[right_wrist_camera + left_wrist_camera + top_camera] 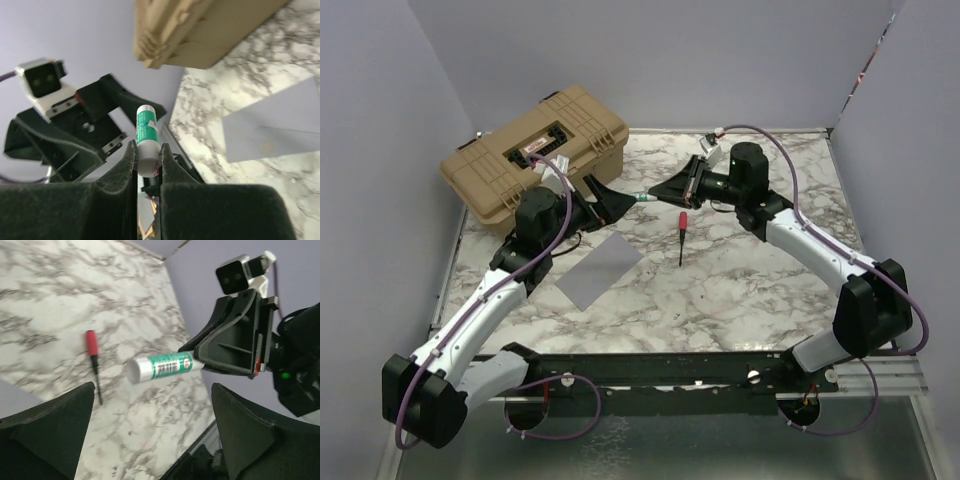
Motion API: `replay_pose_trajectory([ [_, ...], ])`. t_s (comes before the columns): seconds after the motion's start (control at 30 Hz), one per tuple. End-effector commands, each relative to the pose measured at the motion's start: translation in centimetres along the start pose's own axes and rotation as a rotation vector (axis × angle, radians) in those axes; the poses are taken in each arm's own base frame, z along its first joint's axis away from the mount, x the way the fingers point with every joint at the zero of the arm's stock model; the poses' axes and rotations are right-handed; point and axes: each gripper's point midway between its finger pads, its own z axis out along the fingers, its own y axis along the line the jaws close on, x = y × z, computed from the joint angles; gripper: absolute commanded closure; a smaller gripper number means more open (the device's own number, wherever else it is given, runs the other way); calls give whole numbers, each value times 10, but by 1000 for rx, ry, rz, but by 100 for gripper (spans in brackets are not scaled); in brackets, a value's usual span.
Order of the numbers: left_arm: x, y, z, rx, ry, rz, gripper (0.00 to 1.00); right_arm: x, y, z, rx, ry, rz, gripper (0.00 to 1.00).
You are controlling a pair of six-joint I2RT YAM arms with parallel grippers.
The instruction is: Place the letter into the envelope and seal it
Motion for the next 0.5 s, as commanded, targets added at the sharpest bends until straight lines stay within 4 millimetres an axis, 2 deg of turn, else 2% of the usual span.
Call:
replay_pose_trajectory([
  [0.0, 22, 74, -29, -312, 21, 88, 1, 6, -79, 8, 222, -6, 13, 100],
  [0.13, 28, 91, -43, -387, 12, 93, 1, 13, -139, 27, 336, 16, 19, 100],
  [0.27, 27, 91, -46, -412, 26, 85, 1, 22, -184, 48, 387, 30, 22, 100],
  [0.47, 38, 95, -43, -438, 123, 81, 1, 25, -222, 70, 401, -2, 18, 99],
])
